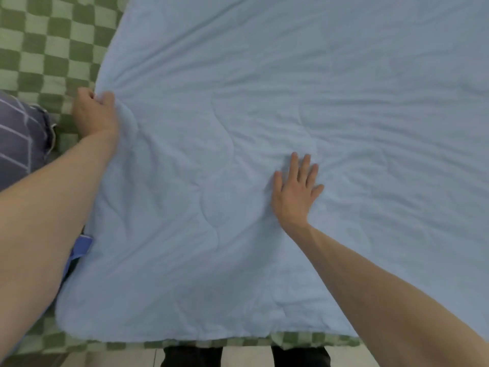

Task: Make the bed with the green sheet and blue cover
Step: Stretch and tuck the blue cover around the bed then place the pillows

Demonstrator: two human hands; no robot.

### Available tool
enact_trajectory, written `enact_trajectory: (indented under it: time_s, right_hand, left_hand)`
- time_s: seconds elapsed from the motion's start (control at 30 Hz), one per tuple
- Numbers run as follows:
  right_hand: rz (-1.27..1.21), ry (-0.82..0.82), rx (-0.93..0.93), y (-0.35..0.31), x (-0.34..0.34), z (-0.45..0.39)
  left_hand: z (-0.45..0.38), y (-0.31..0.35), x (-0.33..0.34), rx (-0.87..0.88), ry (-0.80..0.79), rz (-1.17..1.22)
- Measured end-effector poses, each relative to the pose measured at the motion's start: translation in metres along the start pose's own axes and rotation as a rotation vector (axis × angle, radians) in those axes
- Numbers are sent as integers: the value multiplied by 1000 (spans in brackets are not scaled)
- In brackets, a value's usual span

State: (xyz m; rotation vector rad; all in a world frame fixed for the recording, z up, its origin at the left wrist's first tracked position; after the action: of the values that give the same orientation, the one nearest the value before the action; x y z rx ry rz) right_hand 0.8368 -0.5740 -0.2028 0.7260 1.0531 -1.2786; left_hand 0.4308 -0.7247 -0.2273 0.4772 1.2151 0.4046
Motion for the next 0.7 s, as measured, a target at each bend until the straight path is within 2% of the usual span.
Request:
enact_trajectory:
  time_s: [0.07,0.17,0.27,0.33,0.4,0.47,0.53,0.6,0.63,0.7]
  right_hand:
    - [22,-65,57,17,17,37]
    - [38,-91,-42,41,35,90]
    - [38,-127,-163,66,43,137]
    - [-19,-157,-125,87,45,167]
    - [-130,-150,109,110,43,199]
    - [-241,-116,498,141,43,229]
    - [-364,-169,873,167,43,254]
    - [-662,-175,1202,181,42,267]
    - [-843,-129,1301,187,41,269]
    - [-1115,-97,1375,203,37,268]
  left_hand:
    - [39,-19,-13,91,-42,-112]
    - [103,-62,-38,127,-133,-187]
    - [158,-115,-64,-35,-181,-178]
    - [189,-149,-80,-153,-192,-202]
    - [214,-172,-92,-187,-225,-231]
    - [231,-190,-101,-219,-247,-241]
    - [242,-205,-108,-288,-249,-229]
    - [250,-218,-114,-338,-266,-219]
    - [254,-225,-118,-356,-273,-217]
    - [262,-237,-127,-394,-273,-213]
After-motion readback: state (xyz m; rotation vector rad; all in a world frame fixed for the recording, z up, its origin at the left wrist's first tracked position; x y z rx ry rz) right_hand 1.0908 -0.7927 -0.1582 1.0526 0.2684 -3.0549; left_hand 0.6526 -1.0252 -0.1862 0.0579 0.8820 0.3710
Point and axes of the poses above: each hand's wrist, its own z-axis away from the middle knuckle, its own x-axis out of the palm, y = z × x, the point moved 1 cm from there along -z, towards the middle knuckle, and after that the axes turned 3 degrees about x, right-handed, at the moved point
